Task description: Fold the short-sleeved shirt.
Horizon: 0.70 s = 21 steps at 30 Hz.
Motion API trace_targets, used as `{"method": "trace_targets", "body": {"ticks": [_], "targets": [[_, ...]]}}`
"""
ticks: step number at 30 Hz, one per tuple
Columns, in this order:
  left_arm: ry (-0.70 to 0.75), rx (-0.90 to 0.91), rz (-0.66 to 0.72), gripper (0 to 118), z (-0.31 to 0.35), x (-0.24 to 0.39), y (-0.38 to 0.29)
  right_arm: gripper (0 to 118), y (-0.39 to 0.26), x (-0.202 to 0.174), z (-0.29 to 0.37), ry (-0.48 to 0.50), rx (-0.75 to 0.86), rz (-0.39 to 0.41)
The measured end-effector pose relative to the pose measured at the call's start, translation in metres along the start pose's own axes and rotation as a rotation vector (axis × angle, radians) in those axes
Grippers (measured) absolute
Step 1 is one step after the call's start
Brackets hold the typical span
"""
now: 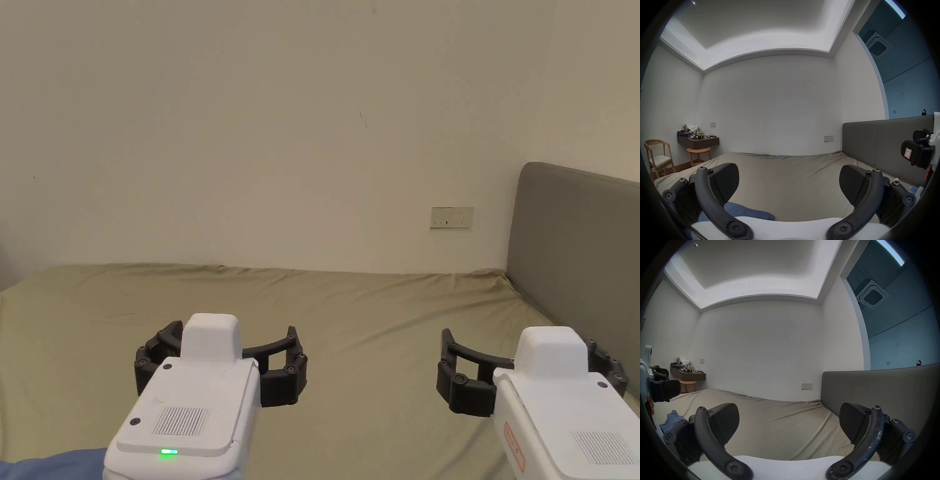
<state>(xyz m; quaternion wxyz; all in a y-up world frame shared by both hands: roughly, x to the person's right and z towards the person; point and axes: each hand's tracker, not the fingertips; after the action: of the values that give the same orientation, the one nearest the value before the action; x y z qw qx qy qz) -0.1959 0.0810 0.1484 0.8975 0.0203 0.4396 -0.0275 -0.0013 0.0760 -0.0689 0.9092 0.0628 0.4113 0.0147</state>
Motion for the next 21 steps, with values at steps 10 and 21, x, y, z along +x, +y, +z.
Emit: {"method": "trace_targets", "body": {"ticks": [10, 21], "targets": [[0.0, -0.014, 0.005, 118, -0.0004, -0.0002, -0.0039, 118, -0.0013, -0.0041, 0.0011, 0.024, 0.009, 0.022], [0.0, -0.018, 0.018, 118, 0.0002, -0.0025, -0.0059, 118, -0.0012, -0.0064, 0.0024, 0.038, 0.014, 0.012]]}}
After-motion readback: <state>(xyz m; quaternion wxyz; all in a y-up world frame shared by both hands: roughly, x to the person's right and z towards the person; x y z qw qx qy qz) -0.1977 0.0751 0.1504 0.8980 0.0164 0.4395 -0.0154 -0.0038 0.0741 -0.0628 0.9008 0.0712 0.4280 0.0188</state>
